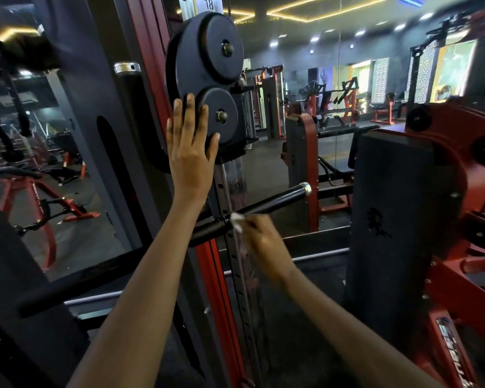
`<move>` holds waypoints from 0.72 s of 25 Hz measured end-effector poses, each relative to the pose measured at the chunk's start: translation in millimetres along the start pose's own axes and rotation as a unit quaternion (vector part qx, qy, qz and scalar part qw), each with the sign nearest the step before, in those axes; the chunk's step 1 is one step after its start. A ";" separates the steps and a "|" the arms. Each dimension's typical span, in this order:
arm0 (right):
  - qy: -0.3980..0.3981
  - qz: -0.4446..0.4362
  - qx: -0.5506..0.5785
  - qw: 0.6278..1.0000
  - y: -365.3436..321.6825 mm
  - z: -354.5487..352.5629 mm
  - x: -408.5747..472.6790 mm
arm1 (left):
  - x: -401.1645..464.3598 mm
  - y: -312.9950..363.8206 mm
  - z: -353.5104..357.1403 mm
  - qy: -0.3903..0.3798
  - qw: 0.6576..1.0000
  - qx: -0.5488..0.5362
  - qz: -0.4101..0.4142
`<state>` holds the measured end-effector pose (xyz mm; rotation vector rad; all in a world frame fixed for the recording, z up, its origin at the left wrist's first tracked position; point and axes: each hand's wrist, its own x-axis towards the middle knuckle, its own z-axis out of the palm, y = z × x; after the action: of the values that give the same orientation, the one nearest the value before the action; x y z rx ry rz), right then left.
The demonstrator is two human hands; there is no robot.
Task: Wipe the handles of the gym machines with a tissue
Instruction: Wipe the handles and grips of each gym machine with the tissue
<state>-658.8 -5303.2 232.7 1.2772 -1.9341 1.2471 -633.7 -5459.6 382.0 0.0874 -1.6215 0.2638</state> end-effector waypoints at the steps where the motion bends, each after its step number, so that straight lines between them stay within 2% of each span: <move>1: -0.024 -0.060 -0.008 0.998 -7.7 2.3 0.8 | -0.1 0.2 0.0 -0.001 1.000 -0.002 0.001; 3: -0.001 -0.046 -0.052 0.998 13.7 -4.6 16.3 | -0.3 0.5 -0.2 -0.007 1.000 -0.009 0.003; 6: 0.064 0.155 -0.039 0.985 56.0 -30.5 41.5 | -1.0 -0.9 -0.8 -0.012 1.000 -0.014 -0.001; 7: 0.052 0.192 -0.027 0.980 66.1 -26.8 45.3 | -1.6 -1.0 -0.7 -0.013 1.000 -0.014 -0.002; 8: 0.018 0.160 -0.067 0.985 62.1 -20.2 46.0 | -2.9 -1.3 -0.4 -0.012 1.000 -0.014 -0.003; 10: -0.085 0.005 -0.076 0.993 42.3 -3.4 38.4 | -4.9 -2.4 0.7 -0.011 1.000 -0.014 -0.002; 12: -0.126 -0.118 -0.088 0.981 36.7 -0.6 37.6 | -5.0 -3.9 1.2 -0.014 1.000 -0.019 0.001; 13: -0.110 -0.110 -0.095 0.983 48.5 -3.4 45.6 | -4.4 -4.5 1.2 -0.017 1.000 -0.023 0.001; 14: -0.073 -0.032 -0.084 0.993 60.7 -9.2 56.2 | -3.3 -4.6 1.0 -0.019 0.999 -0.028 0.000; 15: -0.043 0.078 -0.099 0.991 74.6 -17.1 64.8 | -2.7 -4.2 0.8 -0.020 0.999 -0.031 -0.001; 16: -0.027 0.140 -0.117 0.983 86.1 -18.0 69.4 | -3.0 -4.0 0.3 -0.019 0.999 -0.033 -0.003; 17: -0.034 0.147 -0.136 0.979 87.7 -14.0 69.6 | -3.9 -3.7 0.1 -0.017 0.999 -0.035 -0.004; 18: -0.054 0.118 -0.141 0.982 82.2 -7.6 68.3 | -5.0 -4.2 0.2 -0.014 0.999 -0.036 -0.004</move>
<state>-762.8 -5315.0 255.9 1.0120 -2.2984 0.9805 -632.7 -5464.3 377.5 0.0425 -1.6574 0.1989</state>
